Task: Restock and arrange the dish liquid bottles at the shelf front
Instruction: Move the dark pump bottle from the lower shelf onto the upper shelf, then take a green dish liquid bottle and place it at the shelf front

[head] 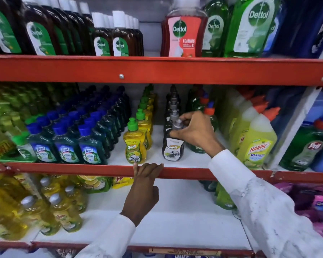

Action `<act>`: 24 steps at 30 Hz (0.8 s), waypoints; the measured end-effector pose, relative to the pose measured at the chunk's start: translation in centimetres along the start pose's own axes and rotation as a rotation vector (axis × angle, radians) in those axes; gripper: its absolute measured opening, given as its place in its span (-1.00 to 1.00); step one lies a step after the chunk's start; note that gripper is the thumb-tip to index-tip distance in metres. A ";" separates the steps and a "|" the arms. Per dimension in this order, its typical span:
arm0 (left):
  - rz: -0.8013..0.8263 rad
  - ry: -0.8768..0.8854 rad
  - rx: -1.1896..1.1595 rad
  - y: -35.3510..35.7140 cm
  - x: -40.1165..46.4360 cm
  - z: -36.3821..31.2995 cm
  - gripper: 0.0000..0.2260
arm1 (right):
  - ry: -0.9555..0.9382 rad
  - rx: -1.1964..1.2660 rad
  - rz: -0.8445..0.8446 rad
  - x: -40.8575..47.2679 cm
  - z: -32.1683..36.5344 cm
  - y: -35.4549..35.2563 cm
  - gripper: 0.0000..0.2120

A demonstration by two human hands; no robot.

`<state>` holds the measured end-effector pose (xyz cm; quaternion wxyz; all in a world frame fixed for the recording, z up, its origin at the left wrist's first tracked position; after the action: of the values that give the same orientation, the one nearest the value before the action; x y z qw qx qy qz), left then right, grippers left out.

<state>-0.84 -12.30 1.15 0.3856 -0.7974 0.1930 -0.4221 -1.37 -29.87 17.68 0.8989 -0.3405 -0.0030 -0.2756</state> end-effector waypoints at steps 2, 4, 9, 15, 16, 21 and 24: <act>0.012 0.002 -0.016 0.0 0.0 0.1 -0.28 | 0.016 -0.024 0.007 0.7 -0.6 1.1 -0.68; 0.014 0.001 -0.020 0.0 -0.1 0.1 -0.28 | 0.027 -0.020 0.009 1.2 -0.8 1.7 -0.66; 0.022 0.002 0.018 -0.1 -0.1 -0.1 -0.33 | 0.037 -0.017 0.041 1.7 -0.9 2.4 -0.58; 0.039 0.006 0.220 0.7 0.2 -1.6 -0.41 | -0.004 -0.018 0.064 0.9 -0.9 2.5 -0.60; 0.044 -0.001 0.252 0.7 0.4 -1.9 -0.42 | -0.005 -0.005 0.055 0.7 -0.8 2.5 -0.60; 0.021 0.088 0.267 2.4 1.8 -5.1 -0.47 | -0.011 0.066 -0.016 -0.8 -2.7 0.9 -0.54; 0.037 0.120 0.249 4.1 3.5 -7.2 -0.48 | 0.023 0.137 -0.221 -3.0 -6.7 -3.4 -0.70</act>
<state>-4.67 -20.40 2.29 0.4770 -0.7129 0.1764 -0.4828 -6.85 -34.58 14.03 0.8841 -0.2728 -0.0488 -0.3763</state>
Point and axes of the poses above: each hand's wrist, its own x-axis towards the middle knuckle, its own y-axis out of the palm, z = x × y, the point moved 5 cm from there along x, towards the middle knuckle, and after that the axes turned 12 degrees about y, right-handed, at the moved point
